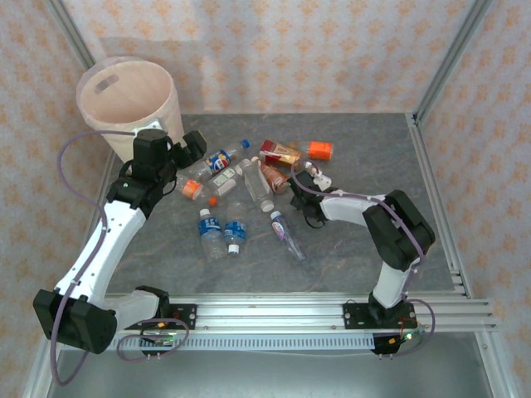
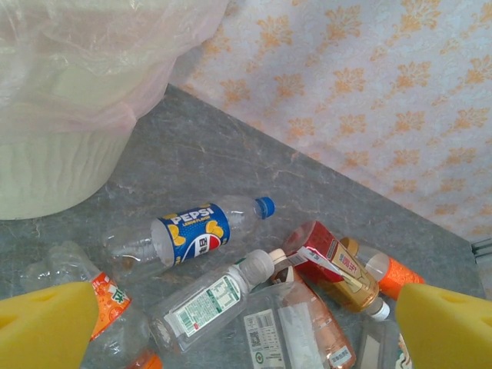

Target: Put the plastic bottles in the bin

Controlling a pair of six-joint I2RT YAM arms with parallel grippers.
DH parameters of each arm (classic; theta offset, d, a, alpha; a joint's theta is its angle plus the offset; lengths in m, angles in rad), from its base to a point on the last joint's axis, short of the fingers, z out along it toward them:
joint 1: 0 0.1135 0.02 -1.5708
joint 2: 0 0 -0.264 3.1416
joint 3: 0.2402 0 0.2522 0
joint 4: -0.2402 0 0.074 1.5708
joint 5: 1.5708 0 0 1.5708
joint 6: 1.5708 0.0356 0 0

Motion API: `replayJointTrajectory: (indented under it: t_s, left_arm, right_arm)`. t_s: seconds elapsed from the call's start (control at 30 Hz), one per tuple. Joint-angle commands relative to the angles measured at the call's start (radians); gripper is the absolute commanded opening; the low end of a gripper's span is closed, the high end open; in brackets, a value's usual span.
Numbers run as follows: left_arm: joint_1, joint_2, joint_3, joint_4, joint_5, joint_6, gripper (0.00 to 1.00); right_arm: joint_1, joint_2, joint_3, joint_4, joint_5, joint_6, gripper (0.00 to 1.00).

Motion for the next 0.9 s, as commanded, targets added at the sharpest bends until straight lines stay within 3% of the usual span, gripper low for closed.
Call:
replayJointTrajectory:
  t_s: [0.0, 0.33, 0.63, 0.87]
  left_arm:
    - [-0.003, 0.003, -0.008, -0.019, 0.007, 0.004, 1.00]
    - [-0.009, 0.018, -0.016, 0.016, 0.066, 0.015, 1.00]
    - [-0.061, 0.051, -0.016, 0.080, 0.142, 0.039, 1.00]
    - [-0.111, 0.081, -0.025, 0.167, 0.204, 0.031, 1.00]
  right_arm:
    - [-0.020, -0.028, -0.032, 0.009, 0.054, -0.033, 0.51]
    - [-0.043, -0.165, -0.143, 0.104, 0.042, -0.133, 0.33]
    - [-0.043, -0.404, -0.306, 0.301, 0.041, -0.285, 0.00]
    - [-0.042, -0.592, -0.409, 0.436, -0.089, -0.453, 0.00]
